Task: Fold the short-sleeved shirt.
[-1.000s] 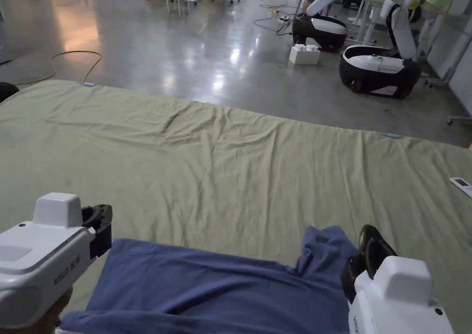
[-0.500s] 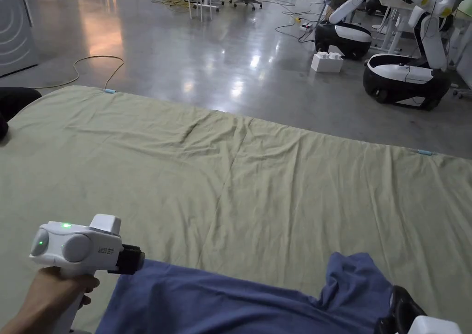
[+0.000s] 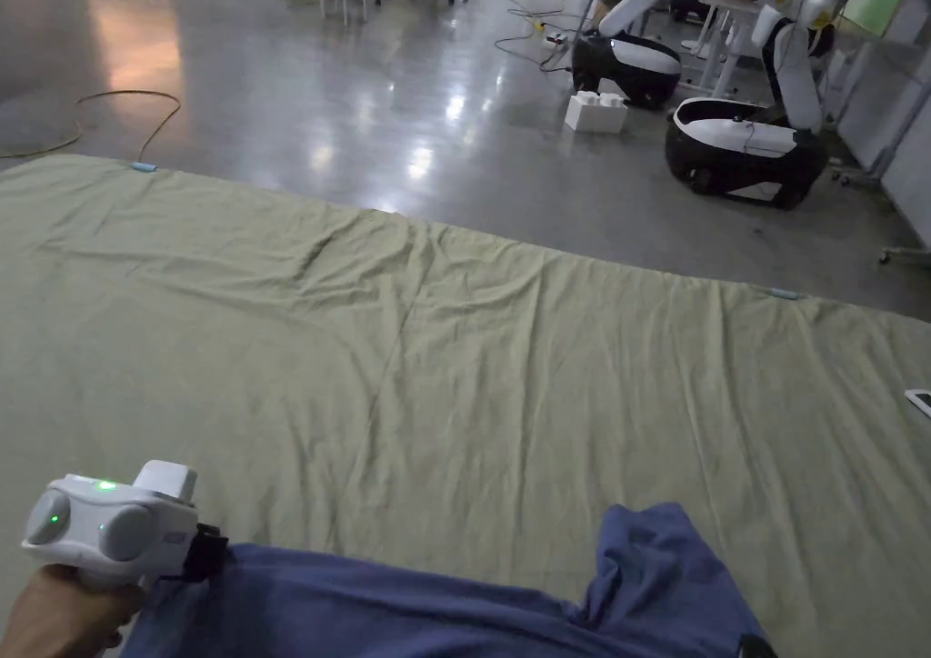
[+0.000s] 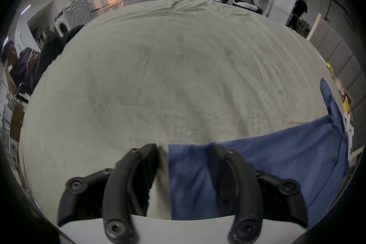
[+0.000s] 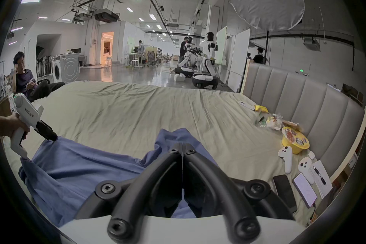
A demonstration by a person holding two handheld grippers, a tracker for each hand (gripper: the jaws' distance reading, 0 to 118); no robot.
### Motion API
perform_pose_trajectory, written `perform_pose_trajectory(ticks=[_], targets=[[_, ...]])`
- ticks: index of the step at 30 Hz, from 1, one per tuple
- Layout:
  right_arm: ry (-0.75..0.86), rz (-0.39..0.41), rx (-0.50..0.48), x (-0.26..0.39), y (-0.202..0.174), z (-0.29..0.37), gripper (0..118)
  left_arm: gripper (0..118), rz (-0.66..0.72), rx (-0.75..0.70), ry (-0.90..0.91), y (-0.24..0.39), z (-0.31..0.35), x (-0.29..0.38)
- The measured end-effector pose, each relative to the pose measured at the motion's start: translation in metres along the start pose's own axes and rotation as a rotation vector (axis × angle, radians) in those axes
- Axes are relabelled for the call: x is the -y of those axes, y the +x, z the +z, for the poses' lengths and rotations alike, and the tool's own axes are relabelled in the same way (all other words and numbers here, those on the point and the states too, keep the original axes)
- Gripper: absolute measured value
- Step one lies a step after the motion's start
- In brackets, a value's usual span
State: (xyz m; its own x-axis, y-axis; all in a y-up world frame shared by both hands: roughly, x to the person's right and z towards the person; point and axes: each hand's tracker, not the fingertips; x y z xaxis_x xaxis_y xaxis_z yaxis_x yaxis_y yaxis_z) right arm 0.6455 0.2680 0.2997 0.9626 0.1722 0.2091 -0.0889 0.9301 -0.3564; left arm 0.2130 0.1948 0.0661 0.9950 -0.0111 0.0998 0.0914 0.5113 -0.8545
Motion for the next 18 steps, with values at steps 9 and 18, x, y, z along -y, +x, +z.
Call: perform_pose_trajectory(ticks=[9, 18], targets=[[-0.141, -0.066, -0.014, -0.018, 0.041, -0.057, 7, 6, -0.015, 0.049, 0.115, 0.005, 0.032, 0.012], [-0.518, -0.049, -0.060, -0.013, 0.081, -0.186, 69, 6, 0.017, 0.067, 0.240, 0.004, 0.079, 0.023]])
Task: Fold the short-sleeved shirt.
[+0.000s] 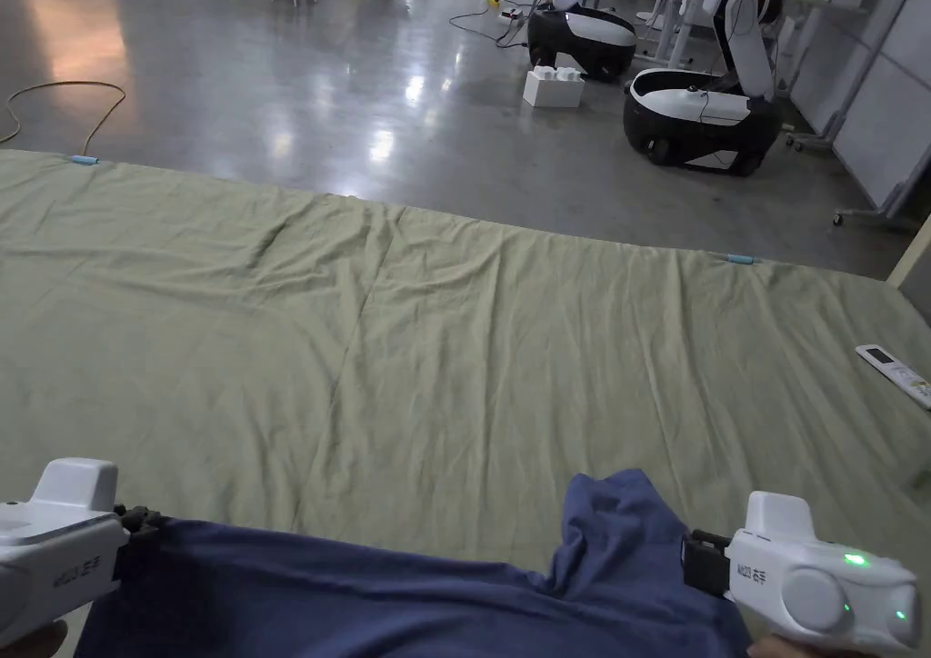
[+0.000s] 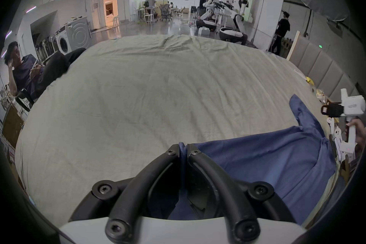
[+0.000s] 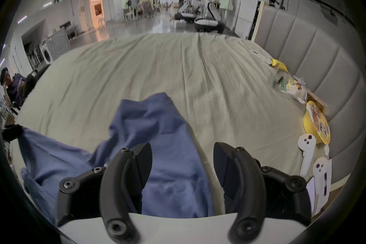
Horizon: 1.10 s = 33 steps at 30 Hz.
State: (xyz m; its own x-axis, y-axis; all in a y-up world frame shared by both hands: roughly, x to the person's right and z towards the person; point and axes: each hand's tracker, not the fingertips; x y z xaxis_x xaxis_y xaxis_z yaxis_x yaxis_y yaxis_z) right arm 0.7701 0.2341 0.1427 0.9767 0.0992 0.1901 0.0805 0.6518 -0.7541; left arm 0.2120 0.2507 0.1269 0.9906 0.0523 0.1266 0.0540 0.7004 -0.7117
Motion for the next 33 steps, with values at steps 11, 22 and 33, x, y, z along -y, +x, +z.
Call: perform_pose_trajectory(ticks=[11, 22, 33], targets=[[-0.220, -0.074, -0.051, 0.005, 0.013, -0.084, 42, 6, 0.017, -0.004, 0.020, 0.005, 0.014, 0.014], [-0.081, -0.008, -0.044, 0.013, -0.006, -0.048, 1, 6, 0.042, -0.013, 0.023, 0.008, 0.027, 0.016], [0.091, -0.003, -0.096, 0.014, 0.016, 0.075, 1, 6, 0.032, 0.008, 0.082, 0.001, 0.072, 0.016]])
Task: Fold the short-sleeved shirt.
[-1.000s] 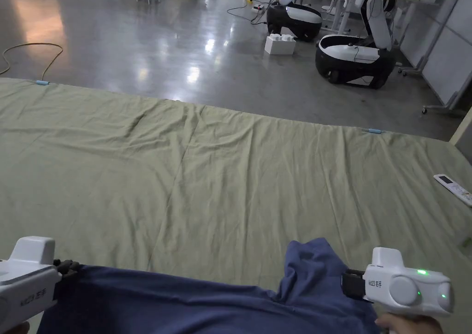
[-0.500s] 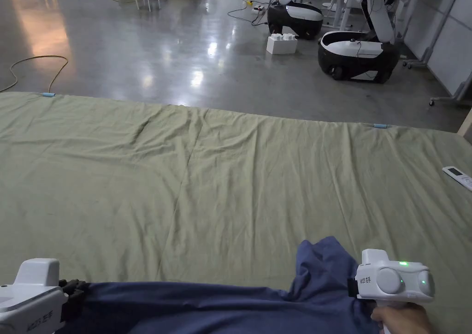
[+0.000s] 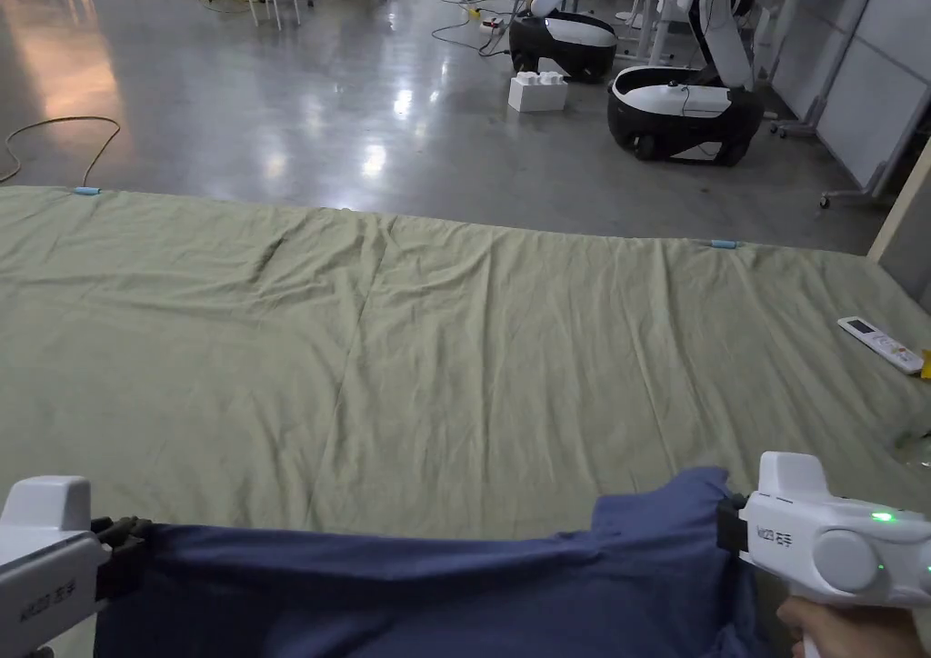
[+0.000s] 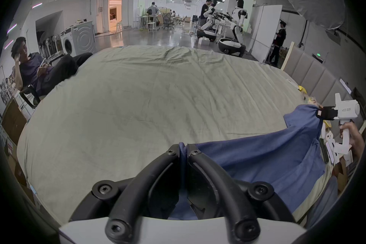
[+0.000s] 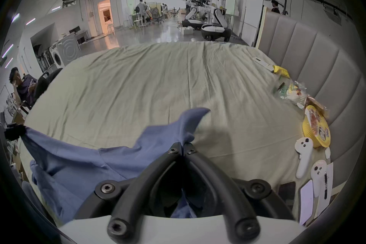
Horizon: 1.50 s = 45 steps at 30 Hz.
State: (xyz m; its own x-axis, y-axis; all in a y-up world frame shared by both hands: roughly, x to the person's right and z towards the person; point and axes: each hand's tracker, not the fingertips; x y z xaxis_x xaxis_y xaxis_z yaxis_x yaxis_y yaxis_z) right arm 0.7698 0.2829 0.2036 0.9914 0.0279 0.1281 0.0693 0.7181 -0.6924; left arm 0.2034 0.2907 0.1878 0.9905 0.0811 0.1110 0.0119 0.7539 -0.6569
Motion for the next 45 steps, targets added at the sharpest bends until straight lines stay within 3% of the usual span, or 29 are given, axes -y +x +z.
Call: perform_pose_trajectory(ticks=[6, 14, 18, 25, 31, 32, 34, 35, 36, 37, 39, 45], targets=[[0.030, 0.024, -0.034, 0.018, 0.012, 0.058, 1, 6, -0.023, 0.047, 0.028, -0.009, 0.040, 0.007], [-0.039, 0.086, -0.008, 0.082, 0.011, 0.110, 1, 6, -0.036, 0.071, -0.049, -0.034, 0.057, 0.054], [-0.135, 0.149, 0.040, 0.125, 0.006, 0.109, 1, 6, -0.030, 0.039, -0.158, -0.041, 0.055, 0.091], [-0.232, 0.191, 0.093, 0.175, -0.008, 0.077, 1, 6, -0.073, -0.040, -0.366, -0.021, 0.035, 0.129], [-0.251, 0.226, 0.140, 0.179, -0.017, 0.060, 4, 9, -0.089, -0.074, -0.382, -0.010, 0.027, 0.128], [-0.241, 0.224, 0.145, 0.177, -0.018, 0.060, 13, 13, -0.092, -0.078, -0.385, -0.008, 0.025, 0.127], [-0.253, 0.182, 0.173, 0.170, -0.021, 0.062, 50, 28, -0.085, -0.086, -0.379, -0.006, 0.031, 0.122], [-0.252, 0.148, 0.206, 0.163, -0.025, 0.071, 75, 46, -0.074, -0.089, -0.361, -0.006, 0.034, 0.119], [-0.234, 0.110, 0.223, 0.157, -0.026, 0.075, 83, 59, -0.054, -0.079, -0.325, -0.006, 0.037, 0.115], [-0.196, 0.074, 0.229, 0.149, -0.028, 0.081, 84, 66, -0.035, -0.070, -0.288, -0.011, 0.037, 0.110], [-0.096, 0.029, 0.208, 0.131, -0.033, 0.093, 84, 66, -0.007, -0.053, -0.206, -0.008, 0.044, 0.096], [0.269, 0.008, 0.178, 0.082, -0.071, 0.118, 84, 66, -0.033, -0.024, 0.120, 0.025, 0.063, 0.044]])
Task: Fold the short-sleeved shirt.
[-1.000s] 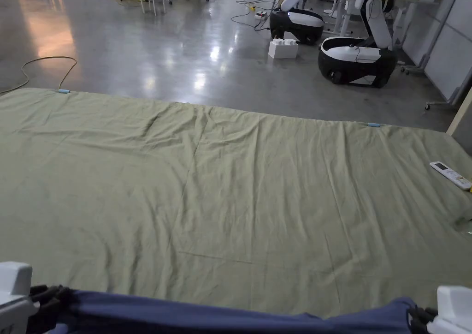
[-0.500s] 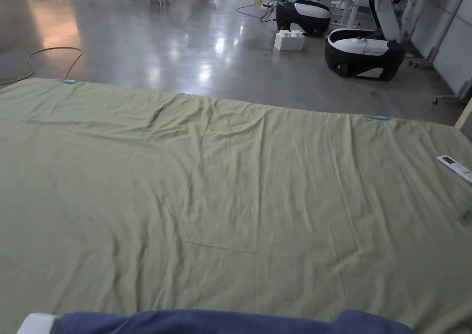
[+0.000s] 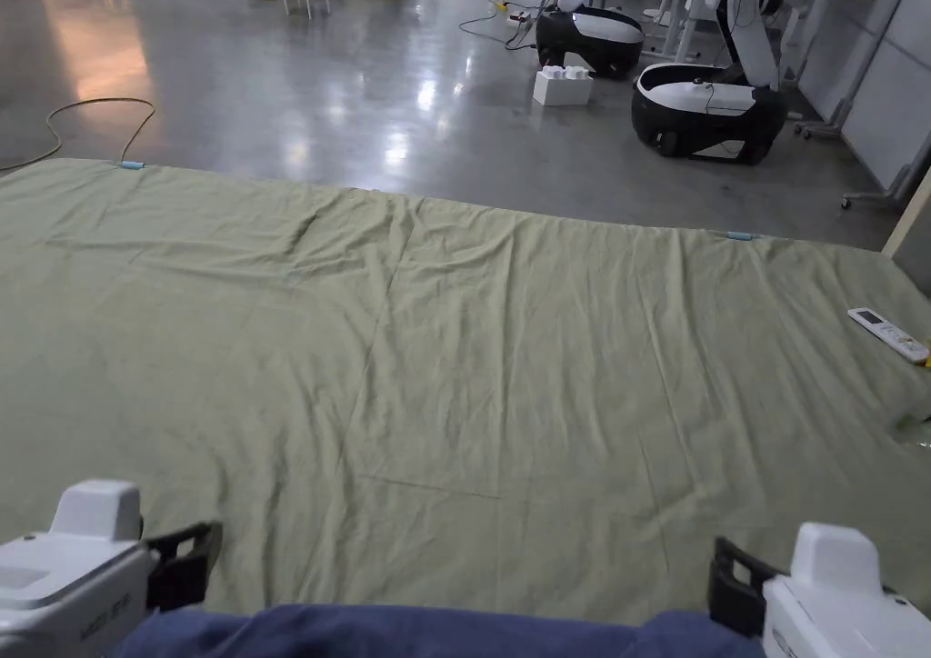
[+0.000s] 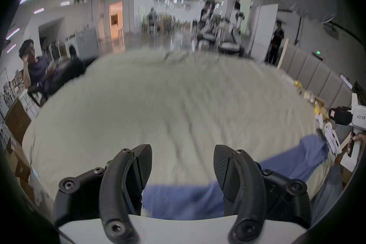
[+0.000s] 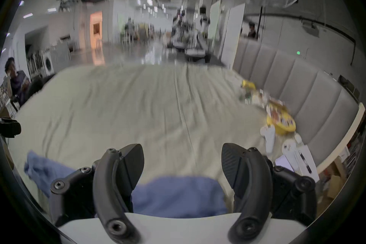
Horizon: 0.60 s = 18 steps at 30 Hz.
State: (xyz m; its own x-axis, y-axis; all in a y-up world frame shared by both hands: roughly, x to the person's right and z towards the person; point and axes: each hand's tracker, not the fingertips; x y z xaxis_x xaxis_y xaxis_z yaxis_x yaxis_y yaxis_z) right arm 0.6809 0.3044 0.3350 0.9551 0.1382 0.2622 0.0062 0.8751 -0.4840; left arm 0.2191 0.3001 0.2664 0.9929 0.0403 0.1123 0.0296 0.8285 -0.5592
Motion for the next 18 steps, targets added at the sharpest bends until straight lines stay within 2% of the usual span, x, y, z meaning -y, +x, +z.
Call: perform_pose_trajectory(ticks=[3, 6, 7, 8, 9, 10, 11, 12, 13, 17, 18], targets=[[0.168, -0.039, -0.025, -0.020, -0.021, 0.012, 85, 65, -0.037, -0.047, 0.183, 0.026, 0.013, -0.023], [0.349, -0.029, -0.022, -0.033, -0.041, 0.029, 84, 63, -0.064, -0.088, 0.323, 0.044, 0.023, -0.035], [0.399, -0.027, -0.015, -0.036, -0.047, 0.034, 83, 60, -0.064, -0.100, 0.363, 0.049, 0.027, -0.038], [0.471, 0.015, 0.002, -0.040, -0.052, 0.042, 80, 51, -0.059, -0.108, 0.396, 0.051, 0.030, -0.041], [0.506, 0.011, -0.006, -0.042, -0.055, 0.046, 75, 42, -0.058, -0.121, 0.427, 0.055, 0.034, -0.044], [0.520, -0.013, -0.017, -0.044, -0.059, 0.048, 65, 27, -0.055, -0.138, 0.442, 0.058, 0.037, -0.046], [0.518, -0.024, -0.026, -0.046, -0.060, 0.050, 44, 11, -0.054, -0.133, 0.442, 0.060, 0.039, -0.048], [0.508, -0.032, -0.028, -0.048, -0.061, 0.051, 24, 11, -0.048, -0.139, 0.447, 0.053, 0.031, -0.049], [0.502, -0.045, -0.029, -0.050, -0.062, 0.050, 13, 10, -0.044, -0.148, 0.459, 0.053, 0.031, -0.050], [0.437, -0.084, -0.050, -0.049, -0.060, 0.043, 2, 4, -0.054, -0.100, 0.442, 0.050, 0.030, -0.049], [0.415, -0.116, -0.060, -0.046, -0.059, 0.040, 1, 4, -0.058, -0.095, 0.439, 0.049, 0.030, -0.049]])
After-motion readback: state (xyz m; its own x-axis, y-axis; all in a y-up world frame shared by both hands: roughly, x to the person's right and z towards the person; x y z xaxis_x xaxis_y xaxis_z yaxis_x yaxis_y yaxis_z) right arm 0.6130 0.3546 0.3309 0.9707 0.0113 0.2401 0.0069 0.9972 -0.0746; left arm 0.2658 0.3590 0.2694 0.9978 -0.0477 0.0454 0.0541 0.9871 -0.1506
